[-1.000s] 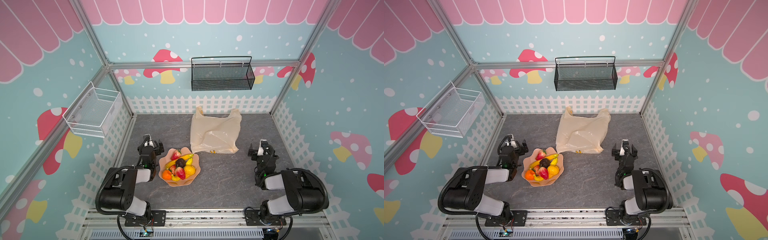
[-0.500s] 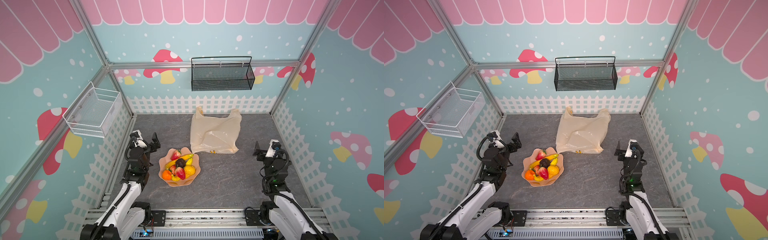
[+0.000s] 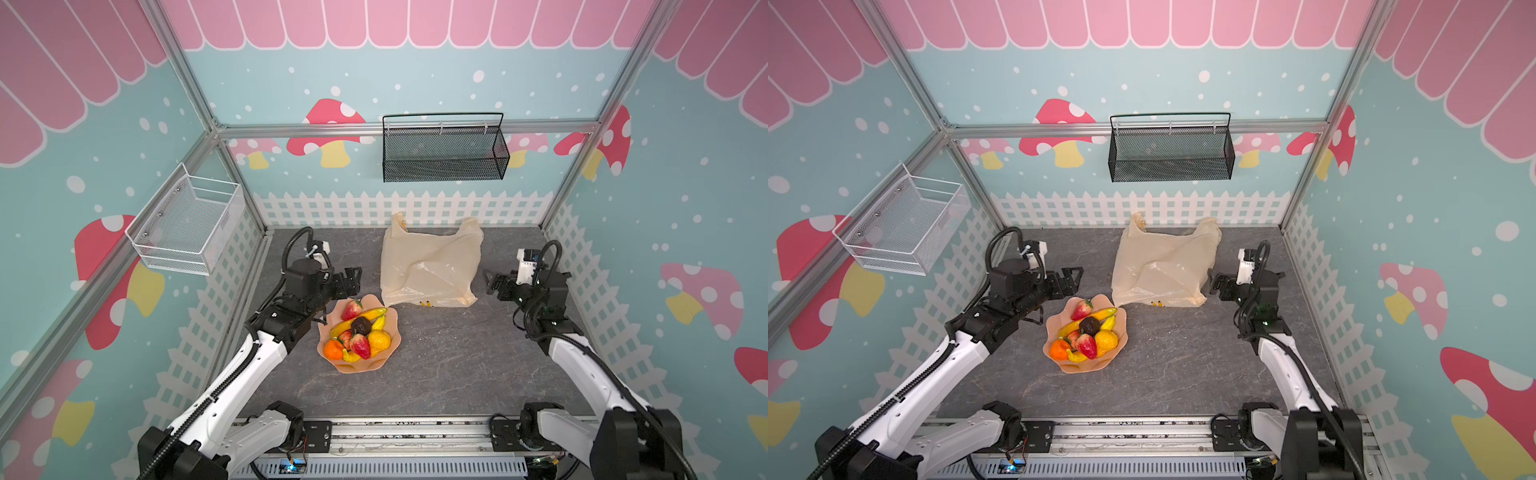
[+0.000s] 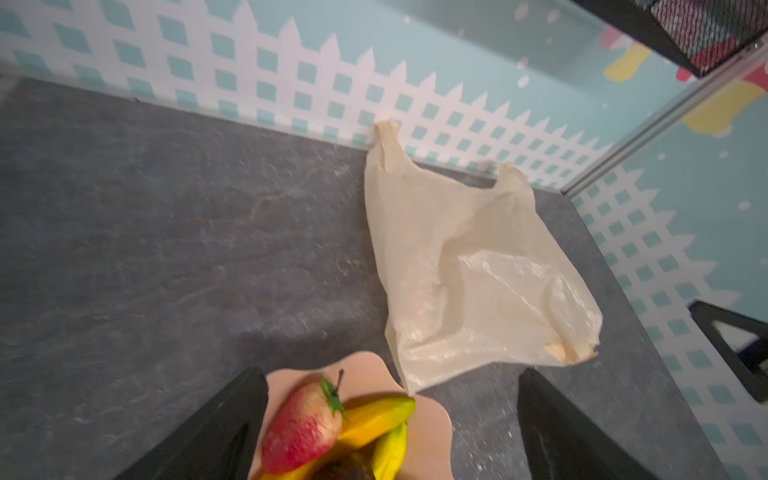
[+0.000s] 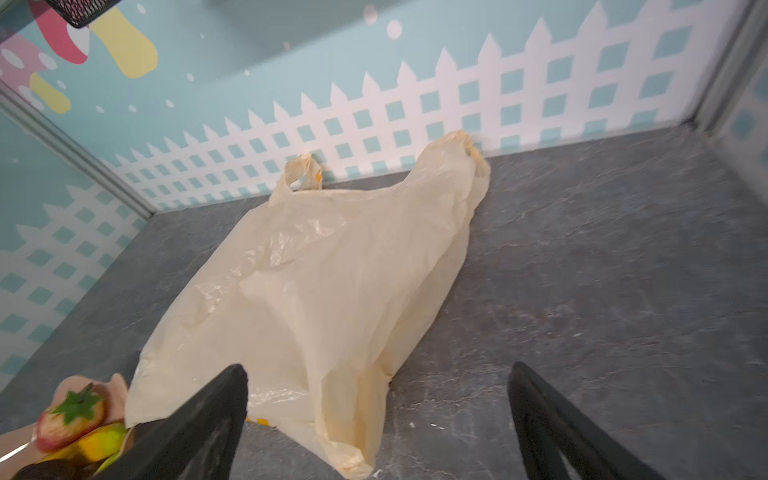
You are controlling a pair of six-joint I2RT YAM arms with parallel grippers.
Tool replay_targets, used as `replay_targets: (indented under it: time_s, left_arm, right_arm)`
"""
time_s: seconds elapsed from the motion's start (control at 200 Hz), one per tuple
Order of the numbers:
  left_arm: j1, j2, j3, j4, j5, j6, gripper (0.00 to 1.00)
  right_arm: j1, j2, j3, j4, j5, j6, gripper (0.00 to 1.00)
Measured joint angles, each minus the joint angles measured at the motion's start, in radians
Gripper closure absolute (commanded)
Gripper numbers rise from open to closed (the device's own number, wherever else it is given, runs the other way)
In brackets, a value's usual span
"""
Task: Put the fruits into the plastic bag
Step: 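Reach both grippers toward the cream plastic bag beyond the fruit bowl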
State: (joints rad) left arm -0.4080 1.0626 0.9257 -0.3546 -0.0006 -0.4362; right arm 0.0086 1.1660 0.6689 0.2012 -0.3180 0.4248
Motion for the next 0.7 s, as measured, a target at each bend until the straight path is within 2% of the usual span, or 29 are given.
replay_targets:
  time_s: [0.135,0.42,0.695]
  left_arm:
    - [-0.083,0.029,0.011,-0.067,0.02,-0.064,0.05]
    - [-0.141,0.098,0.066,-0.088,0.122,-0.18,0.05]
    - [-0.165,0.17,0.069,-0.099,0.166,-0.256,0.06]
  right_arm:
    - [0.0,0.148,0.083,-0.046,-0.068,0.022,0.01]
    - [0.0,0.406,0.25,-0.085,-0.126,0.089,0.09]
    - [0.0,0.55,0.317,-0.09,-0.122,0.135,0.3]
